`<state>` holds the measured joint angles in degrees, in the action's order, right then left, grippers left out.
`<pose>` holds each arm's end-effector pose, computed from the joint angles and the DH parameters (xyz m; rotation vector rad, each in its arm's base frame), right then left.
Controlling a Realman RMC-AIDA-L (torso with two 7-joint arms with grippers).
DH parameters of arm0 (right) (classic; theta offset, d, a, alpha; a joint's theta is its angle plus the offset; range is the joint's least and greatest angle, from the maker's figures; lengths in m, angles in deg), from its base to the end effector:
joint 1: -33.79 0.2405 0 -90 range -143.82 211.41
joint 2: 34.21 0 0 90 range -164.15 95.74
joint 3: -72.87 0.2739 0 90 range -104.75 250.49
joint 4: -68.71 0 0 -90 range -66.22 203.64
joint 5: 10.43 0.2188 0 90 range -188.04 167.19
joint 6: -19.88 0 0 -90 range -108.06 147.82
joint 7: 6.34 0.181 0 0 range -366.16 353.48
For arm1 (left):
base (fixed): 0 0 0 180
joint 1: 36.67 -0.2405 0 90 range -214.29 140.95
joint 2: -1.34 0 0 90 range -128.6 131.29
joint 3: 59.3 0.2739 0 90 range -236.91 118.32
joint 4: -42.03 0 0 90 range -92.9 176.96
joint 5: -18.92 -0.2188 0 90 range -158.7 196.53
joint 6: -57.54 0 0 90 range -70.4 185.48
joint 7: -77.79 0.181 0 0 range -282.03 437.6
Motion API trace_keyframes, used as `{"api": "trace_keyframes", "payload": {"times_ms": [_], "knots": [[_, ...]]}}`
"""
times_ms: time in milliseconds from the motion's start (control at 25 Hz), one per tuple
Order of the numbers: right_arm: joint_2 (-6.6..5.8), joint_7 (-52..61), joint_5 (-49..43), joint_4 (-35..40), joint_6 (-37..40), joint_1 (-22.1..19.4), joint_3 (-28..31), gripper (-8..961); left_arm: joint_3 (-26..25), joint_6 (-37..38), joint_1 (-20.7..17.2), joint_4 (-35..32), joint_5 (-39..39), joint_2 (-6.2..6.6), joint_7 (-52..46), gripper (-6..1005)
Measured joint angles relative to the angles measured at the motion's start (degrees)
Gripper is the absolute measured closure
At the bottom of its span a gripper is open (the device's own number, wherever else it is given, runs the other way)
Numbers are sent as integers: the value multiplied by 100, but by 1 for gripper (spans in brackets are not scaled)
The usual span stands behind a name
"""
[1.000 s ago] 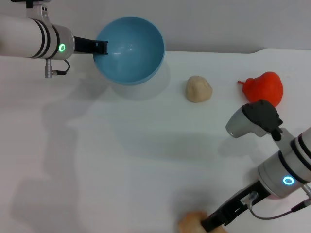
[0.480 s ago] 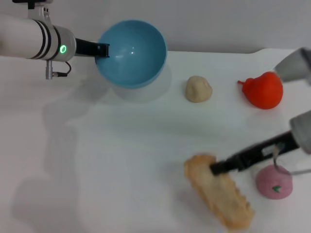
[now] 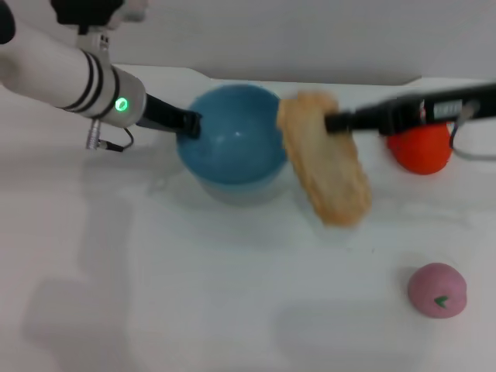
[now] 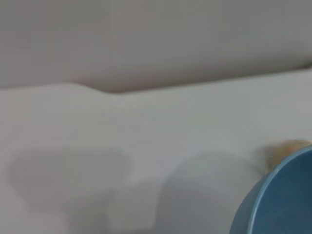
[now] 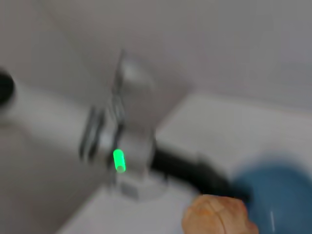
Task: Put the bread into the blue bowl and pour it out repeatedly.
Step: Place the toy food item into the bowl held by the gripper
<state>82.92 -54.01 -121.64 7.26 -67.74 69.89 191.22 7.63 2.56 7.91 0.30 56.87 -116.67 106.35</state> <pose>0.1567 0.3958 -0.0212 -2.7964 1.1250 0.5094 -0.2538 0.4650 -0.0677 -2.2067 -1.3385 0.0358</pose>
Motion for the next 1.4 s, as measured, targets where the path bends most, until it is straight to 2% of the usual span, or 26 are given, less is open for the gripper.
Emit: {"api": "trace_keyframes", "payload": {"times_ms": [120, 280, 440, 680, 800, 1040, 1240, 1400], "knots": [[-2, -273, 431, -9, 245, 10, 158, 854, 57, -434, 101, -33, 37, -19, 0, 1000], [-10, -507, 375, 35, 639, -3, 176, 855, 79, -948, 191, -121, 312, -19, 52, 1000], [18, -1038, 469, 353, 948, -15, 145, 856, 83, -1336, 124, -380, 792, -1, 291, 1000], [109, -1400, 624, 488, 1169, 14, 36, 851, 90, -1779, 35, -747, 1149, 4, 446, 1000], [115, -1468, 678, 525, 1267, 37, 3, 835, 131, -1947, 17, -793, 1316, -1, 550, 999], [108, -1630, 679, 515, 1287, 81, -171, 687, 157, -1969, 16, -797, 1376, -4, 571, 999], [108, -1633, 637, 520, 1308, 94, -398, 610, 157, -1920, 31, -802, 1377, -12, 563, 999], [109, -1631, 639, 498, 1403, 120, -580, 586, 206, -1867, 69, -796, 1379, -25, 554, 999]]}}
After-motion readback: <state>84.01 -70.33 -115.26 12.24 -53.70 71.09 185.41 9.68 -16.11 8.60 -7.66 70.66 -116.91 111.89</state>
